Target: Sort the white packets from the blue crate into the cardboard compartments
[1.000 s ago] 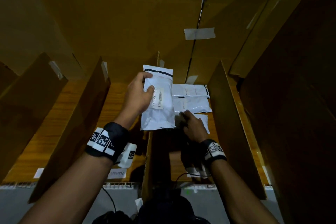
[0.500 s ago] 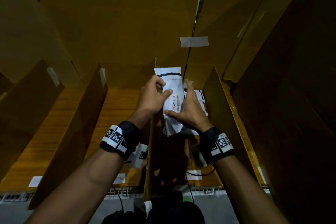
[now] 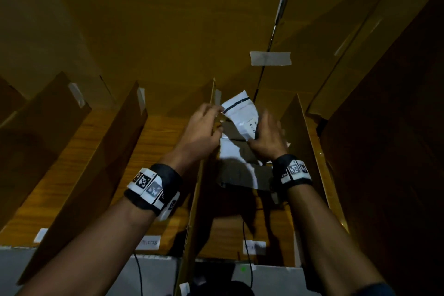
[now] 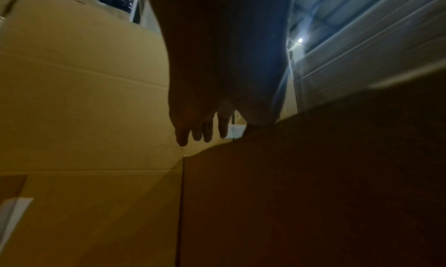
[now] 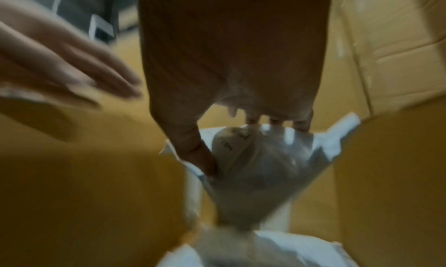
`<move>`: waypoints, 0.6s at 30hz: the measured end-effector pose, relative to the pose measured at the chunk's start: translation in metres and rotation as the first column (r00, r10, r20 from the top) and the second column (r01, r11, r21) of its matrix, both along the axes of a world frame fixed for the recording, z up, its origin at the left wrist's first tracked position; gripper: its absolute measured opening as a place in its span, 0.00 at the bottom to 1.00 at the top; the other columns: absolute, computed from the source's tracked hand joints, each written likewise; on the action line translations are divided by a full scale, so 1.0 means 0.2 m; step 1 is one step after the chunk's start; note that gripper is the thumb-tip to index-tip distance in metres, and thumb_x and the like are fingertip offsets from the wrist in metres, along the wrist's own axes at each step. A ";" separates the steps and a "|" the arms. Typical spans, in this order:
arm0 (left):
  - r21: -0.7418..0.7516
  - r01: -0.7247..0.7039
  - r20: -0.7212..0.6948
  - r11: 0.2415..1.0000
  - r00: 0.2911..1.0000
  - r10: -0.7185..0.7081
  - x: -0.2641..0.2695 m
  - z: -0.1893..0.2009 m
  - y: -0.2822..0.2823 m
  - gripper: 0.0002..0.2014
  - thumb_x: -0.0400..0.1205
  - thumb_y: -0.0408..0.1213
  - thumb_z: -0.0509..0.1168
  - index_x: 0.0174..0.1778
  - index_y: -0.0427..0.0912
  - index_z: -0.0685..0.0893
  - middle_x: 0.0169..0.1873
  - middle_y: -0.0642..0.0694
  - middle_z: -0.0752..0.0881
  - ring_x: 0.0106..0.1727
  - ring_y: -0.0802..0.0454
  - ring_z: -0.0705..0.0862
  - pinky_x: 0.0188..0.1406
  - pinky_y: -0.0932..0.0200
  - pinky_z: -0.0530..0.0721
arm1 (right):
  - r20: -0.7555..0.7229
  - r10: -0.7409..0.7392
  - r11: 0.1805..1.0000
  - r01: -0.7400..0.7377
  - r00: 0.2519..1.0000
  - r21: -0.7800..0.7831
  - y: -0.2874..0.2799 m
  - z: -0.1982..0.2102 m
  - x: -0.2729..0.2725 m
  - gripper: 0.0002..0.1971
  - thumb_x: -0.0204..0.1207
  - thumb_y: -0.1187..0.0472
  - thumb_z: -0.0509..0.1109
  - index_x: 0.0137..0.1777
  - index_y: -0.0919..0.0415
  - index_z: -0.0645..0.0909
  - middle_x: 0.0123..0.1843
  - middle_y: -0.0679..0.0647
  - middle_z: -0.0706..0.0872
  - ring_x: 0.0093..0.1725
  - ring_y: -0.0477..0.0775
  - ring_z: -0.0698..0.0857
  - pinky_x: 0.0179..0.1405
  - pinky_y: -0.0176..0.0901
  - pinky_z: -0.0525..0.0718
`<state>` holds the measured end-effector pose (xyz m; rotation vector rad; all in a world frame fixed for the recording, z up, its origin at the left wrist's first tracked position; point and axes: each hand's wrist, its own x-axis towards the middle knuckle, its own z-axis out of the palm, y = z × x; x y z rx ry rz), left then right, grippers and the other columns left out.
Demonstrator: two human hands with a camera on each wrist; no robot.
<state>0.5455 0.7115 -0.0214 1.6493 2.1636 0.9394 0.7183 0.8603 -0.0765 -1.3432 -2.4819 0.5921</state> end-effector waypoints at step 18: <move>-0.270 0.080 -0.179 0.959 0.975 -0.132 -0.06 -0.17 0.03 0.44 0.86 0.34 0.68 0.94 0.44 0.50 0.94 0.43 0.42 0.94 0.43 0.43 0.93 0.45 0.55 | 0.437 0.207 0.978 -0.167 0.875 -0.127 0.39 -0.65 -0.27 0.41 0.88 0.59 0.65 0.94 0.42 0.46 0.96 0.54 0.43 0.93 0.73 0.42 0.84 0.86 0.42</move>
